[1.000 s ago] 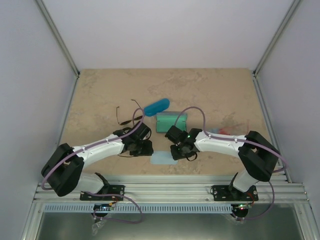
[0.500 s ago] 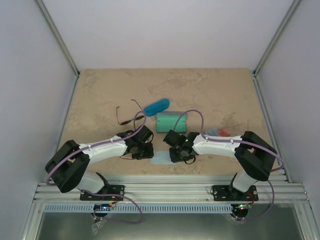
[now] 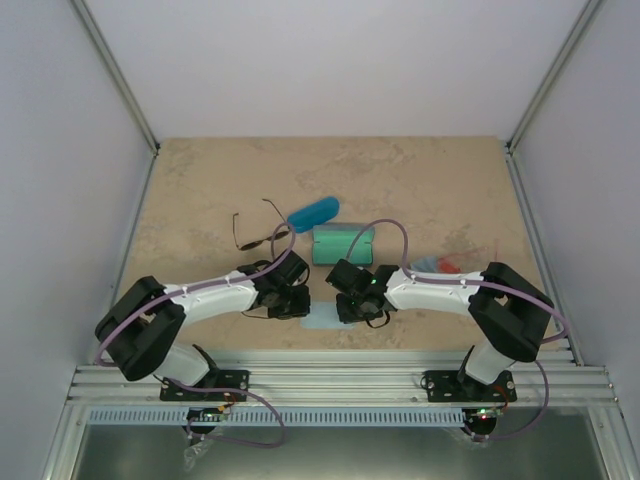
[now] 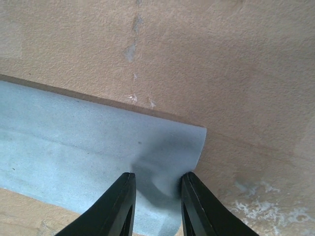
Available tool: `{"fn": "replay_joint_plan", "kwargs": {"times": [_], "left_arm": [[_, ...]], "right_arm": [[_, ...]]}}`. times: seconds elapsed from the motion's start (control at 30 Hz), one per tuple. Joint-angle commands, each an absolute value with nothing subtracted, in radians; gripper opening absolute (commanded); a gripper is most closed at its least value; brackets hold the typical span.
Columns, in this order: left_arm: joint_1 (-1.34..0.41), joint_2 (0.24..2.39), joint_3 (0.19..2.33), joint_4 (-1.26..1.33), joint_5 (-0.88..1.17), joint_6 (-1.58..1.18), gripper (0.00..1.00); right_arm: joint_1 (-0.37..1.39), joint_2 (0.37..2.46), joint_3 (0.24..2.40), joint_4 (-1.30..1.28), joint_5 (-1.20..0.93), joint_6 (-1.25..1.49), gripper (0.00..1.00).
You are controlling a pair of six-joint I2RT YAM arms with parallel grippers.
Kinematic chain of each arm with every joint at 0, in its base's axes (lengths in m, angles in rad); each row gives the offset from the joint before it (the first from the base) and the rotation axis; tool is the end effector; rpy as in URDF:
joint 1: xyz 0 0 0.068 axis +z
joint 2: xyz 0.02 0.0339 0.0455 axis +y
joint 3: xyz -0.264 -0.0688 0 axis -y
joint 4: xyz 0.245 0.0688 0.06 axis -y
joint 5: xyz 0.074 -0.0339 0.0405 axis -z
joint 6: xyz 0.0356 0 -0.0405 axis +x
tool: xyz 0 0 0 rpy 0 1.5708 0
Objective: Organize the sunglasses
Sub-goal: Pick up the glasses cleaning cloth from the center of the board.
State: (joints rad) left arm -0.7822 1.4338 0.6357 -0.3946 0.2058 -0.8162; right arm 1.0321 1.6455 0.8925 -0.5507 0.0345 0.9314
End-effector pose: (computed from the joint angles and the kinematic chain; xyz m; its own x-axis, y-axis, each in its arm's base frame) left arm 0.1638 -0.1730 0.1403 -0.9933 -0.0185 -0.1145 0.0290 0.9165 -0.3990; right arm 0.1490 0.2469 0.1473 -0.9799 -0.0763 -0.1842 -0.1120 0.9750 0.1919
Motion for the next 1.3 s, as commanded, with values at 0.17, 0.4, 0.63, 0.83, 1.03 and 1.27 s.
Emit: {"fn": "replay_joint_plan", "kwargs": {"times": [0.17,0.4,0.63,0.83,1.03,1.27], "left_arm": [[-0.793,1.492,0.639,-0.442,0.201,-0.814,0.12],[-0.793,1.477,0.655,-0.448,0.167,-0.818,0.0],[-0.793,1.427,0.723,-0.437,0.128,-0.813,0.0],[-0.788,1.43,0.882,-0.508,0.064,-0.78,0.0],[-0.733,1.477,1.001,-0.522,0.083,-0.741,0.0],[-0.658,1.603,1.111,-0.503,0.14,-0.688,0.0]], "right_arm": [[1.04,1.683,0.85,-0.547,0.035,0.946,0.15],[1.04,1.67,0.857,-0.55,0.042,0.943,0.05],[1.036,1.63,0.899,-0.558,0.063,0.919,0.01],[0.995,1.589,0.994,-0.615,0.1,0.867,0.01],[0.903,1.57,1.08,-0.651,0.109,0.771,0.01],[0.746,1.629,1.153,-0.641,0.077,0.633,0.01]]}}
